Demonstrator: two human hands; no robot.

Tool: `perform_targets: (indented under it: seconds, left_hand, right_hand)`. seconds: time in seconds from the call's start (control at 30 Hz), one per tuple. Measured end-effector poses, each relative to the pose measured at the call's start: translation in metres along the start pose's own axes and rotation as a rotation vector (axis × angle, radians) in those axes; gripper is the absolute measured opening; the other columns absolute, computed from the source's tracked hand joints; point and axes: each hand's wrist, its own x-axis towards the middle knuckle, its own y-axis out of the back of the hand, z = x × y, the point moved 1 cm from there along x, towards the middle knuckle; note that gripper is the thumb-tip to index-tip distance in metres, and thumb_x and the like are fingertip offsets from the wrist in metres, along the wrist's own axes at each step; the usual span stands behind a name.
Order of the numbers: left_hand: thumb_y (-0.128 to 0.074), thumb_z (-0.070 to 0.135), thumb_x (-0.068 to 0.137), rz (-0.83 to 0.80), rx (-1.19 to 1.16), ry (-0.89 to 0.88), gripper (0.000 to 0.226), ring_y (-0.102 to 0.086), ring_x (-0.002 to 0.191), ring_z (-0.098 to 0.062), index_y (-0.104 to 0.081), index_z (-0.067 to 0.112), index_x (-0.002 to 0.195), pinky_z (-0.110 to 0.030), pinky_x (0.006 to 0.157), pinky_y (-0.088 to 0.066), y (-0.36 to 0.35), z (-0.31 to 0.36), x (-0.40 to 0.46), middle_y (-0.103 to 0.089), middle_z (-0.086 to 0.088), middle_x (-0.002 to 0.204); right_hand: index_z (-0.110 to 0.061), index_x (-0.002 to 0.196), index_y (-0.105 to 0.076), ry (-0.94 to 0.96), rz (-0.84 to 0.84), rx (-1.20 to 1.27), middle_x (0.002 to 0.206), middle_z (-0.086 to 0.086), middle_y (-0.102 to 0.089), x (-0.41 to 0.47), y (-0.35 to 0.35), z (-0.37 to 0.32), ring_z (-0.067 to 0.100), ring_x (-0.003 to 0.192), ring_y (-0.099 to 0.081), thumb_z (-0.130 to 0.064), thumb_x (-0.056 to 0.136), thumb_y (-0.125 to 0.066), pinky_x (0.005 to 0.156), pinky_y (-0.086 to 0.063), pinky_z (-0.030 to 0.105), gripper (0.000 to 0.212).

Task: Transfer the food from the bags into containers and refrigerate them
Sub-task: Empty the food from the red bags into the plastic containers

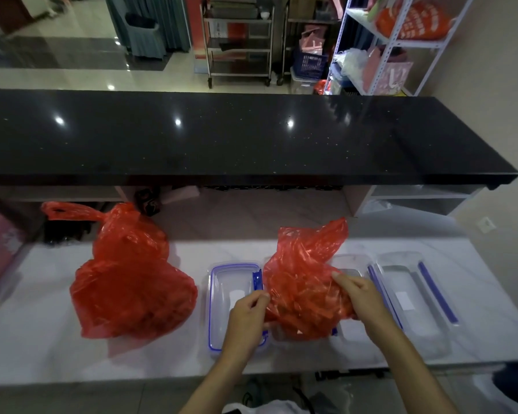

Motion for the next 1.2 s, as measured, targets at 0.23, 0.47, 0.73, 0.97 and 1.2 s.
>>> perform_targets:
  seconds: [0.23,0.47,0.73,0.97,1.2]
  left_hand:
    - [-0.049,0.032,0.108,0.106,-0.115,-0.145,0.031,-0.077,0.092,-0.017,-0.073,0.016,0.100,-0.033,0.072,-0.065,0.009,0.007,0.002,-0.079,0.001,0.094]
    - [-0.047,0.022,0.109,0.218,-0.335,-0.190,0.027,-0.077,0.088,-0.024,-0.070,0.008,0.105,-0.033,0.062,-0.064,0.013,0.010,-0.005,-0.078,-0.005,0.094]
    - [-0.047,0.033,0.108,0.033,-0.271,-0.095,0.032,-0.076,0.101,-0.017,-0.073,0.015,0.108,-0.032,0.082,-0.064,0.003,0.005,0.011,-0.080,-0.001,0.101]
    - [-0.044,0.042,0.109,-0.019,-0.034,-0.179,0.033,-0.070,0.111,-0.006,-0.074,0.031,0.118,-0.037,0.100,-0.059,-0.003,-0.003,0.018,-0.076,0.012,0.112]
    - [-0.055,0.039,0.103,0.168,0.030,-0.371,0.025,-0.073,0.079,-0.015,-0.070,0.021,0.096,-0.036,0.072,-0.065,0.004,0.017,0.012,-0.073,0.004,0.087]
  right_hand:
    - [-0.017,0.084,-0.081,-0.066,0.010,0.320,0.090,0.016,-0.079,0.001,0.007,-0.016,0.034,0.080,-0.075,-0.032,0.097,-0.063,0.078,-0.056,0.046,0.027]
    - [0.005,0.108,-0.066,-0.037,-0.033,0.429,0.068,0.011,-0.060,-0.010,0.017,-0.005,0.018,0.049,-0.056,-0.036,0.095,-0.062,0.041,-0.039,0.022,0.042]
    - [-0.005,0.104,-0.069,-0.049,0.015,0.371,0.070,0.008,-0.069,-0.015,0.011,0.003,0.017,0.059,-0.064,-0.035,0.101,-0.056,0.050,-0.052,0.030,0.033]
    - [-0.034,0.121,-0.065,0.005,-0.114,0.238,0.110,-0.006,-0.077,-0.019,-0.005,0.015,0.012,0.103,-0.074,-0.024,0.108,-0.045,0.080,-0.063,0.033,0.025]
    - [-0.033,0.105,-0.073,0.250,0.087,-0.224,0.099,-0.008,-0.073,-0.014,0.004,0.017,0.008,0.079,-0.071,-0.023,0.100,-0.062,0.056,-0.059,0.026,0.015]
